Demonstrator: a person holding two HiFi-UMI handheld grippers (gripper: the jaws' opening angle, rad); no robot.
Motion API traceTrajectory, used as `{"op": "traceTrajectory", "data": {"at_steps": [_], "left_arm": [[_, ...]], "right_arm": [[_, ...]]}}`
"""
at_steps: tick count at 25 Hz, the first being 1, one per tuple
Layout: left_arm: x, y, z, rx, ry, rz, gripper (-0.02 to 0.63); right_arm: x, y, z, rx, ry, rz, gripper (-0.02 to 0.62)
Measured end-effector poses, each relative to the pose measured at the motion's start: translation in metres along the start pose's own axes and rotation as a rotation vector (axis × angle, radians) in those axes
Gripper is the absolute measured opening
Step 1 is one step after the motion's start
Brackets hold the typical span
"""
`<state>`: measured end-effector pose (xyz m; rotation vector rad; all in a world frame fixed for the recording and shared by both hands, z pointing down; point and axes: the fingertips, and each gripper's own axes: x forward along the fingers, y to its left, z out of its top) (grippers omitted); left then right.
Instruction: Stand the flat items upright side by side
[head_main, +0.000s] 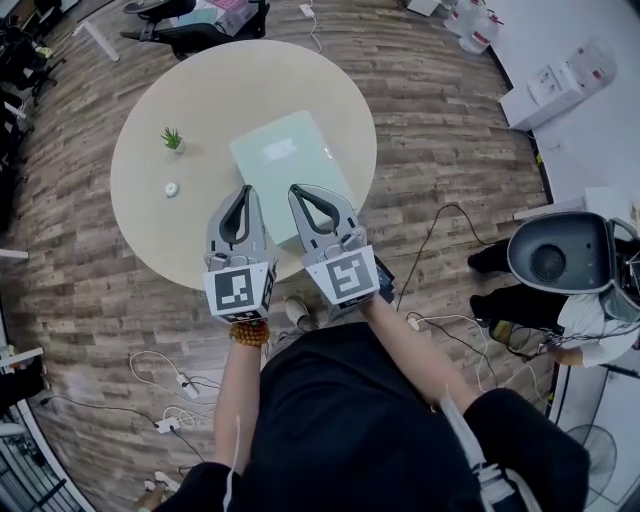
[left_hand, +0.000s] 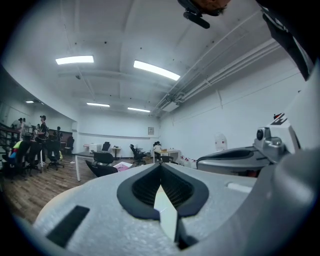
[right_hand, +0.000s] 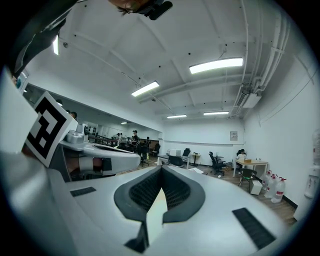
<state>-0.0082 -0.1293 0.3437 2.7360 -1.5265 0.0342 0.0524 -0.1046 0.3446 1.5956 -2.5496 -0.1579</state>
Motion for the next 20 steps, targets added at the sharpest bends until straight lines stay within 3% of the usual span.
{"op": "traceTrajectory", "data": {"at_steps": [13, 20], "left_arm": [[-0.022, 0.005, -0.024, -0.014, 0.055, -0.003, 0.009], [-0.035, 0.007, -0.031, 0.001, 0.066, 0.025, 0.009]], "right_arm": [[-0.015, 0.024, -0.015, 0.04, 0.028, -0.016, -0.005], [-0.015, 0.036, -0.021, 0.032, 0.021, 0.023, -0.005]]}}
